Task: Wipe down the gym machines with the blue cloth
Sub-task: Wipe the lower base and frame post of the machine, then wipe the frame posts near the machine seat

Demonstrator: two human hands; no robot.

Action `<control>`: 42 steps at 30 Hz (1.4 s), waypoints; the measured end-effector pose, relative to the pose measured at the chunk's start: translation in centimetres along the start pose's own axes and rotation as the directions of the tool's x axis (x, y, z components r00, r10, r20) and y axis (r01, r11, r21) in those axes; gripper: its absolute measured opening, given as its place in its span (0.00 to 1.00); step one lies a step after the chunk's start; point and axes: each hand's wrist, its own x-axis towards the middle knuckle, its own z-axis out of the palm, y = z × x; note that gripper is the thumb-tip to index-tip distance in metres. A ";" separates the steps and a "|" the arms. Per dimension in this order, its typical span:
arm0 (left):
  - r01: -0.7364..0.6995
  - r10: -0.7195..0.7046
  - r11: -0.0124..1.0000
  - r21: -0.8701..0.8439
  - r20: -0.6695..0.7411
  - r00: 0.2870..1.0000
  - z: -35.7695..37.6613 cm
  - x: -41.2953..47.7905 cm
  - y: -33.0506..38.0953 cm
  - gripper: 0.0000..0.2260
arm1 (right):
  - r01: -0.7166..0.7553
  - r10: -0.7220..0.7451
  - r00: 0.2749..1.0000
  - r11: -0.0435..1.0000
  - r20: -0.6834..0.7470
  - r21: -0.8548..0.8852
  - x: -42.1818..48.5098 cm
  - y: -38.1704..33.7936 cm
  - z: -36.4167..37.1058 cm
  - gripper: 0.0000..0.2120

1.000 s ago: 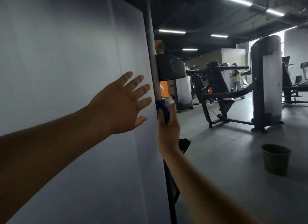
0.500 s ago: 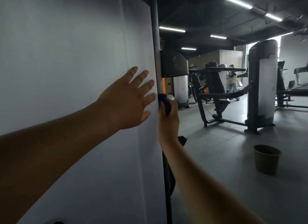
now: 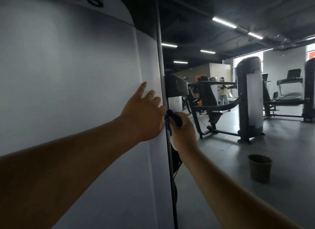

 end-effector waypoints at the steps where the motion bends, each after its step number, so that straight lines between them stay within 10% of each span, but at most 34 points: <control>1: 0.018 -0.018 1.000 -0.001 -0.017 1.000 -1.1 0.7 -1.2 0.28 | 0.014 -0.013 1.000 1.000 -0.018 0.020 0.5 -1.5 0.3 0.04; 11: 0.070 -0.073 0.993 -0.092 -0.022 0.997 -9.6 9.0 -15.4 0.27 | -0.037 0.073 0.974 0.985 -0.213 0.168 10.4 -16.2 2.7 0.06; 27: 0.025 -0.001 0.971 -0.236 0.102 0.995 -18.4 19.8 -33.3 0.27 | -0.181 0.197 0.976 0.972 -0.095 0.149 20.6 -37.3 2.1 0.06; 42: 0.095 -0.086 0.995 -0.020 0.272 0.958 -16.3 27.5 -32.9 0.32 | -0.224 0.182 0.969 0.933 0.168 0.282 33.8 -34.4 3.0 0.12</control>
